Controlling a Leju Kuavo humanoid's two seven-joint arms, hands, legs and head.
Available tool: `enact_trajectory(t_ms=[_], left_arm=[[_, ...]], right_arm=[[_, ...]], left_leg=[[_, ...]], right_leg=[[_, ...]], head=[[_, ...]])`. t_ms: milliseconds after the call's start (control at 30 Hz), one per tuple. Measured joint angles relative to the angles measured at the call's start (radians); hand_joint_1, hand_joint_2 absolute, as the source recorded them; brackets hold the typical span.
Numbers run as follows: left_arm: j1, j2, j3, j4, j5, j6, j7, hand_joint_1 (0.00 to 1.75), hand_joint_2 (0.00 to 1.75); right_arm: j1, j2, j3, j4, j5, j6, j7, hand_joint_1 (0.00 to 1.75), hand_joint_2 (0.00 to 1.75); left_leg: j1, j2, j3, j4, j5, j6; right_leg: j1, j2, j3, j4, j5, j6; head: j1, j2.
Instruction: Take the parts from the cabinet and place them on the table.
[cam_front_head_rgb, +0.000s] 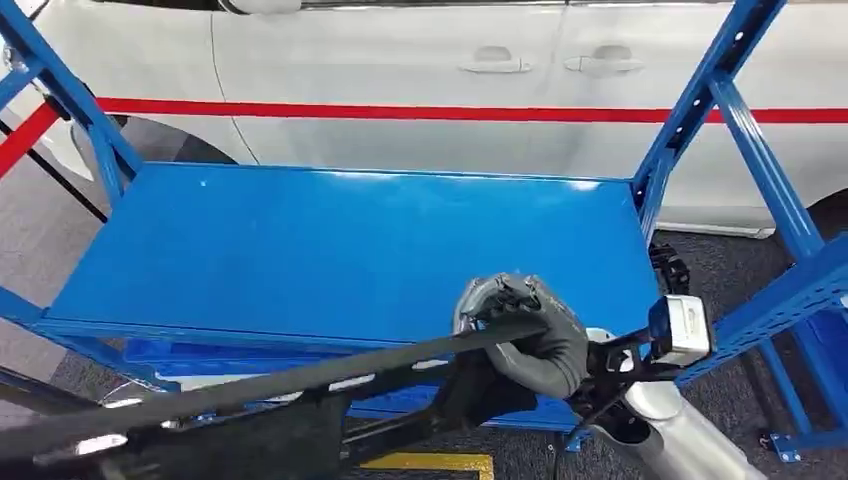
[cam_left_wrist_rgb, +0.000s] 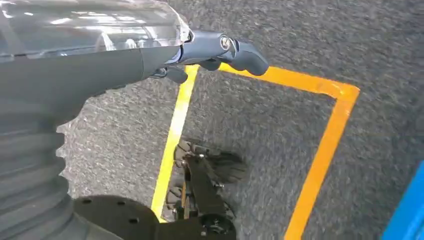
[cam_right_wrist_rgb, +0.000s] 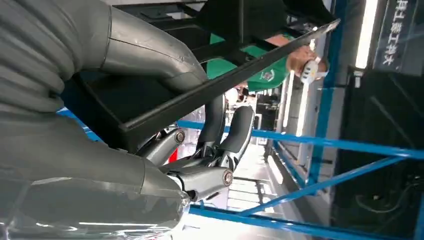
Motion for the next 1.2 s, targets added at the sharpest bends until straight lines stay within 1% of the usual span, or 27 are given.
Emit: enact_trajectory(t_ms=[33,67,100,133,167,233,267,367,433,467,500,567,600,633,667,733,767,800,867,933,967,1000,1067,1100,1133,1167,1200], left_arm=[[0.001,-0.001,0.000,0.000,-0.001,-0.003,-0.002,0.00,1.75],[0.002,-0.002,0.000,0.000,-0.001,-0.006,-0.003,0.00,1.75],[0.002,-0.002,0.000,0.000,0.000,-0.009,-0.003,0.00,1.75],[0.002,-0.002,0.000,0.000,0.001,-0.011,-0.004,0.00,1.75],[0.002,-0.002,0.000,0.000,0.002,-0.011,-0.004,0.00,1.75],[0.001,-0.002,0.000,0.000,0.002,-0.013,-0.005,0.00,1.75],[0.001,-0.002,0.000,0.000,0.002,-0.013,-0.005,0.00,1.75],[0.001,-0.002,0.000,0.000,0.002,-0.013,-0.005,0.00,1.75],[-0.001,-0.004,0.000,0.000,0.002,-0.013,-0.005,0.00,1.75],[-0.002,-0.003,0.000,0.000,0.002,-0.013,-0.005,0.00,1.75],[-0.002,-0.003,0.000,0.000,0.002,-0.013,-0.005,0.00,1.75],[-0.002,-0.003,0.000,0.000,0.002,-0.013,-0.005,0.00,1.75],[-0.001,-0.003,0.000,0.000,0.002,-0.013,-0.005,0.00,1.75],[-0.001,-0.003,0.000,0.000,0.002,-0.013,-0.005,0.00,1.75],[-0.001,-0.004,0.000,0.000,0.002,-0.013,-0.005,0.00,1.75],[-0.001,-0.007,0.000,0.000,0.005,-0.010,-0.006,0.00,1.75],[0.000,-0.008,0.000,0.000,0.005,-0.010,-0.006,0.00,1.75],[0.000,-0.009,0.000,0.000,0.005,-0.009,-0.008,0.00,1.75],[0.003,-0.009,0.001,0.000,0.005,-0.009,-0.008,0.00,1.75],[0.002,-0.009,0.001,0.000,0.005,-0.010,-0.009,0.00,1.75],[0.001,-0.009,0.001,0.000,0.005,-0.010,-0.009,0.00,1.75],[-0.001,-0.009,0.001,0.000,0.005,-0.010,-0.009,0.00,1.75],[-0.001,-0.010,0.001,0.000,0.005,-0.010,-0.009,0.00,1.75],[0.001,-0.011,0.001,0.000,0.005,-0.008,-0.011,0.00,1.75],[0.002,-0.011,0.001,0.000,0.007,-0.008,-0.013,0.00,1.75],[0.002,-0.011,0.001,0.000,0.008,-0.007,-0.018,0.00,1.75],[0.002,-0.011,0.002,0.000,0.008,-0.007,-0.024,0.00,1.75]], right_arm=[[0.005,0.000,0.000,-0.009,0.008,-0.006,-0.002,1.71,1.75],[0.007,0.000,-0.001,-0.017,0.015,-0.016,-0.003,1.71,1.75],[0.007,0.000,-0.001,-0.024,0.022,-0.025,-0.003,1.71,1.75],[0.007,0.000,-0.001,-0.029,0.027,-0.031,-0.004,1.71,1.75],[0.007,0.000,-0.002,-0.034,0.029,-0.033,-0.005,1.71,1.75],[0.006,0.000,-0.003,-0.044,0.029,-0.034,-0.006,1.71,1.75],[0.006,0.000,-0.004,-0.048,0.029,-0.035,-0.007,1.71,1.75],[0.006,0.000,-0.005,-0.050,0.030,-0.035,-0.008,1.71,1.75],[0.007,0.000,-0.006,-0.056,0.030,-0.035,-0.008,1.71,1.75],[0.005,0.000,-0.009,-0.058,0.030,-0.035,-0.008,1.71,1.75],[0.005,0.000,-0.012,-0.058,0.030,-0.036,-0.009,1.71,1.75],[0.008,0.004,-0.015,-0.058,0.030,-0.036,-0.009,1.71,1.75],[0.008,0.004,-0.015,-0.058,0.030,-0.037,-0.010,1.71,1.75],[0.008,0.004,-0.016,-0.058,0.032,-0.040,-0.010,1.71,1.75],[0.008,0.004,-0.016,-0.058,0.034,-0.047,-0.012,1.71,1.75],[0.006,0.004,-0.016,-0.058,0.045,-0.063,-0.024,1.71,1.75],[0.004,0.004,-0.017,-0.058,0.050,-0.070,-0.031,1.71,1.75],[0.000,0.004,-0.017,-0.057,0.053,-0.077,-0.034,1.71,1.75],[-0.004,0.004,-0.018,-0.056,0.063,-0.093,-0.040,1.71,1.75],[-0.018,0.003,-0.018,-0.050,0.064,-0.123,-0.041,1.71,1.75],[-0.031,0.002,-0.018,-0.048,0.064,-0.132,-0.041,1.71,1.75],[-0.044,0.002,-0.018,-0.042,0.060,-0.154,-0.042,1.71,1.75],[-0.061,0.002,-0.017,-0.026,0.037,-0.180,-0.056,1.71,1.75],[-0.068,0.002,-0.015,-0.013,0.026,-0.190,-0.067,1.71,1.75],[-0.079,0.002,-0.011,0.000,0.017,-0.198,-0.078,1.71,1.75],[-0.090,0.002,-0.004,0.016,0.008,-0.207,-0.090,1.71,1.75],[-0.101,0.002,0.002,0.027,0.002,-0.217,-0.098,1.71,1.75]], left_leg=[[0.001,0.000,-0.037,0.081,-0.037,-0.004],[0.001,0.000,-0.066,0.146,-0.058,-0.006],[0.001,0.000,-0.076,0.165,-0.053,-0.005],[0.001,0.000,-0.062,0.139,-0.030,-0.004],[0.001,0.000,-0.029,0.072,0.010,-0.001],[0.001,-0.014,0.064,-0.111,0.093,0.007],[-0.002,-0.030,0.078,-0.144,0.081,0.014],[-0.007,-0.021,0.074,-0.145,0.088,0.031],[0.004,-0.015,0.082,-0.164,0.101,0.050],[0.005,-0.015,0.084,-0.167,0.103,0.055],[0.005,-0.012,0.082,-0.167,0.103,0.058],[0.003,-0.010,0.081,-0.167,0.103,0.059],[0.002,-0.009,0.080,-0.166,0.103,0.059],[0.002,-0.009,0.081,-0.166,0.103,0.058],[0.003,-0.008,0.081,-0.164,0.102,0.057],[0.003,-0.008,0.084,-0.157,0.096,0.051],[0.002,-0.008,0.081,-0.155,0.094,0.046],[-0.006,-0.006,0.074,-0.144,0.090,0.040],[-0.002,-0.001,0.070,-0.150,0.095,0.029],[-0.003,0.001,0.070,-0.150,0.090,0.015],[0.001,0.000,0.065,-0.129,0.071,0.009],[0.000,0.000,0.043,-0.077,0.037,0.005],[0.001,0.000,-0.029,0.086,-0.048,-0.001],[0.001,0.000,-0.053,0.145,-0.067,-0.002],[0.001,0.000,-0.055,0.153,-0.058,-0.002],[0.001,0.000,-0.034,0.115,-0.030,0.001],[0.001,-0.001,0.004,0.043,0.010,0.004]], right_leg=[[0.002,0.002,0.000,0.000,0.000,-0.002],[0.003,0.005,0.000,0.001,0.000,-0.002],[0.003,0.008,0.000,0.001,0.000,-0.002],[0.003,0.011,0.002,0.001,0.000,-0.002],[0.003,0.015,0.003,0.001,-0.001,-0.002],[0.003,0.022,0.007,0.002,-0.002,0.001],[0.008,0.026,0.004,0.004,-0.002,0.006],[0.005,0.034,0.001,-0.001,0.003,0.023],[0.005,0.030,0.001,0.007,-0.007,0.033],[0.005,0.026,-0.012,0.036,-0.031,0.036],[0.003,0.025,-0.040,0.100,-0.069,0.039],[-0.002,0.025,-0.115,0.263,-0.136,0.046],[-0.004,0.025,-0.134,0.304,-0.140,0.049],[-0.006,0.023,-0.131,0.294,-0.120,0.050],[-0.008,0.021,-0.107,0.246,-0.084,0.051],[-0.009,0.006,-0.017,0.064,0.008,0.046],[-0.006,-0.012,0.003,0.025,-0.005,0.040],[0.002,-0.009,0.007,0.002,-0.007,0.036],[0.006,0.000,-0.004,0.012,-0.006,0.028],[-0.001,0.004,-0.001,-0.001,0.002,0.014],[-0.003,0.003,0.000,-0.003,0.004,0.010],[-0.003,0.003,0.000,-0.003,0.005,0.004],[0.001,0.002,-0.003,-0.001,0.010,-0.001],[0.002,0.003,-0.006,0.001,0.011,-0.002],[0.003,0.006,-0.008,0.003,0.011,-0.002],[0.003,0.008,-0.010,0.004,0.012,-0.001],[0.003,0.011,-0.011,0.006,0.013,0.000]], head=[[0.000,0.000],[0.000,0.000],[0.000,0.000],[0.000,0.000],[0.000,0.000],[0.000,0.000],[0.000,0.000],[0.000,0.000],[0.000,0.000],[0.000,0.000],[0.000,0.000],[0.000,0.000],[0.000,0.000],[0.000,0.000],[0.000,0.000],[0.000,0.000],[0.000,0.000],[0.000,0.000],[0.000,0.000],[0.000,0.000],[0.000,0.000],[0.000,0.000],[0.000,0.000],[0.000,0.000],[0.000,0.000],[0.000,0.000],[0.000,0.000]])
